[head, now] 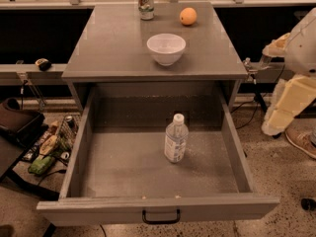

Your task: Pick blue plastic bottle from top drawer and place on counter

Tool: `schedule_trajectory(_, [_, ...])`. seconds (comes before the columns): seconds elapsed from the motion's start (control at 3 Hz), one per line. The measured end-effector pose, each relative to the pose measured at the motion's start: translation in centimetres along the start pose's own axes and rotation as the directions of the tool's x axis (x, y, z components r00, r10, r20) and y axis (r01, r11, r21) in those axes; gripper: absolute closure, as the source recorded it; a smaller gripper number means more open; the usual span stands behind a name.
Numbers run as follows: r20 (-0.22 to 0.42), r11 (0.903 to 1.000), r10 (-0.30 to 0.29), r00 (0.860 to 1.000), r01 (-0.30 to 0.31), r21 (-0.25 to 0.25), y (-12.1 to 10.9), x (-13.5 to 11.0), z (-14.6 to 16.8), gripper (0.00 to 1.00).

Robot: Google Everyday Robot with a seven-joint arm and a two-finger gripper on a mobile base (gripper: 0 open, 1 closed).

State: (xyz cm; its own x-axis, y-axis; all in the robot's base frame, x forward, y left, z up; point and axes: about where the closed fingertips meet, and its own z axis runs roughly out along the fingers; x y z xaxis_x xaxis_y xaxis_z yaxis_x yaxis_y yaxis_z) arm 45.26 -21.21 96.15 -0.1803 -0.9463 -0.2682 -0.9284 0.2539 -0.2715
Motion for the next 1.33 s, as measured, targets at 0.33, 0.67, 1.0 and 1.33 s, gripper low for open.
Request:
schedule_trajectory(0.33, [0.196,0.9988,-0.037,0.980,0.042,-0.024,-0.7,-0.4,6.6,0.00])
schedule_trajectory(0.67, [0.408,0.9975,-0.066,0.911,0.070,0.004,-2.9,-2.1,11.6,0.00])
schedule_trajectory(1.0, [0.633,0.9974,-0.044,0.773,0.070,-0.017,-3.7,-3.3,16.9,0.00])
schedule_trajectory(1.33, [0.756,0.9978,-0.003,0.655,0.052,-0.042,-3.7,-3.3,19.5,0.00])
